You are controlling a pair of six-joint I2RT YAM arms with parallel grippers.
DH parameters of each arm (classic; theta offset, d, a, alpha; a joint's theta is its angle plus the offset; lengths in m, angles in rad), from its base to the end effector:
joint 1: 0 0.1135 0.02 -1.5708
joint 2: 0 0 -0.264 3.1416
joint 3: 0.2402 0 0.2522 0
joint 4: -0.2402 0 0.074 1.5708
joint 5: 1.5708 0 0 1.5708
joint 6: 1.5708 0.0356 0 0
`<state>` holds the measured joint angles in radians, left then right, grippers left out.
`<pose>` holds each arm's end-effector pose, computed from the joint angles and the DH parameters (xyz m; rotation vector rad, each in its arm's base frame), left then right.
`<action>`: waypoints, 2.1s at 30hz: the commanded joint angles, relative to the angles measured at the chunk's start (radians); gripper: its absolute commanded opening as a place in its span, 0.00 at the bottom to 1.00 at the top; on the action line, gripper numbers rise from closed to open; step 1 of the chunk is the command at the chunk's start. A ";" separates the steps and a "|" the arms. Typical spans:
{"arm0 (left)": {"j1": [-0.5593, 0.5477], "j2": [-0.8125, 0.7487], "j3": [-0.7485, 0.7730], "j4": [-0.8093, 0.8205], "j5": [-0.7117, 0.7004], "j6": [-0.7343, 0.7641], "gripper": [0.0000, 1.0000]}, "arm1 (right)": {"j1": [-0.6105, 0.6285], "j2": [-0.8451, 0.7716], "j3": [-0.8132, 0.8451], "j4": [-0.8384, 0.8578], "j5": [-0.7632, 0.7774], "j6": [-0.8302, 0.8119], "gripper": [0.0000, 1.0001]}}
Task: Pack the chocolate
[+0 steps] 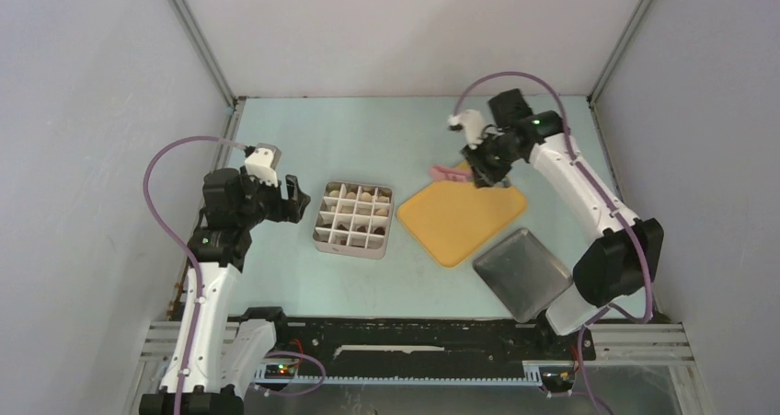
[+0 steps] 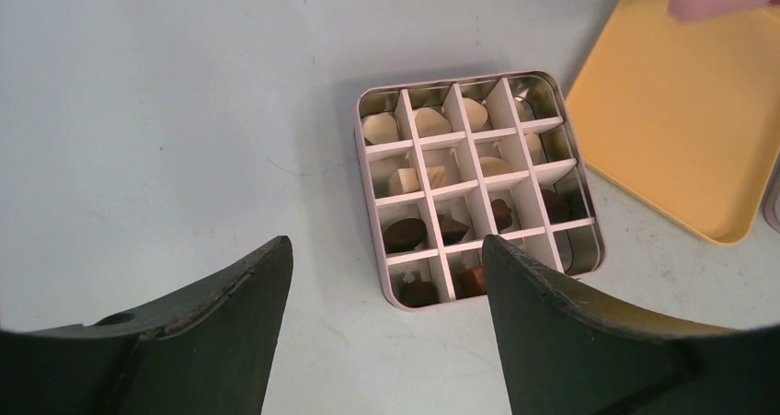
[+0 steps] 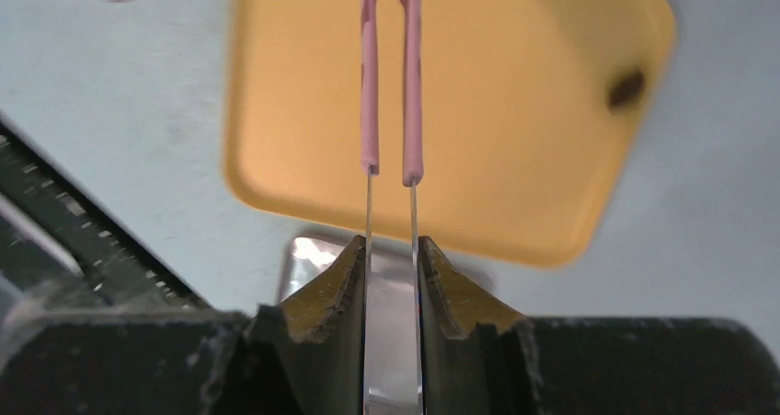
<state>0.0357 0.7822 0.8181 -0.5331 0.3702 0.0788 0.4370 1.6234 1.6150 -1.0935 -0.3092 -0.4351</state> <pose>0.1699 -0.0068 0.3172 0.2703 2.0278 -0.3108 0.2927 0.1487 0.3388 -1.2063 2.3558 0.4128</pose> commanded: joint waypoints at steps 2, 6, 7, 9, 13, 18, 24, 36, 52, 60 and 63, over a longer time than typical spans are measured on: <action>0.008 0.003 -0.021 0.030 0.008 0.003 0.80 | -0.226 -0.039 -0.132 0.115 0.131 0.084 0.26; 0.009 0.007 -0.020 0.032 0.010 0.001 0.80 | -0.317 -0.027 -0.179 0.138 0.146 0.102 0.26; 0.010 0.008 -0.020 0.033 0.011 0.002 0.80 | -0.329 -0.023 -0.185 0.142 0.152 0.105 0.26; 0.010 0.006 -0.022 0.031 0.011 0.002 0.80 | -0.340 -0.007 -0.189 0.145 0.174 0.113 0.26; 0.012 0.002 -0.025 0.031 0.014 0.003 0.80 | -0.349 0.024 -0.189 0.159 0.192 0.129 0.27; 0.013 -0.001 -0.029 0.032 0.016 0.004 0.80 | -0.352 0.071 -0.179 0.175 0.208 0.140 0.30; 0.013 0.001 -0.032 0.034 0.023 0.004 0.80 | -0.353 0.122 -0.154 0.189 0.212 0.151 0.33; 0.015 0.000 -0.032 0.031 0.024 0.006 0.80 | -0.349 0.186 -0.079 0.177 0.171 0.157 0.19; 0.017 0.015 -0.047 0.042 0.036 -0.007 0.82 | -0.062 -0.161 -0.209 0.044 -0.142 0.012 0.16; 0.027 -0.008 -0.053 0.036 0.027 -0.003 0.82 | 0.217 -0.098 -0.167 -0.021 -0.209 -0.049 0.16; 0.029 -0.012 -0.054 0.034 0.028 -0.003 0.83 | 0.261 -0.051 -0.141 -0.033 -0.212 -0.053 0.17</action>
<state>0.0528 0.7910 0.7815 -0.5255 0.3813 0.0780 0.6559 1.5173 1.4174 -1.0946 -0.4843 -0.4583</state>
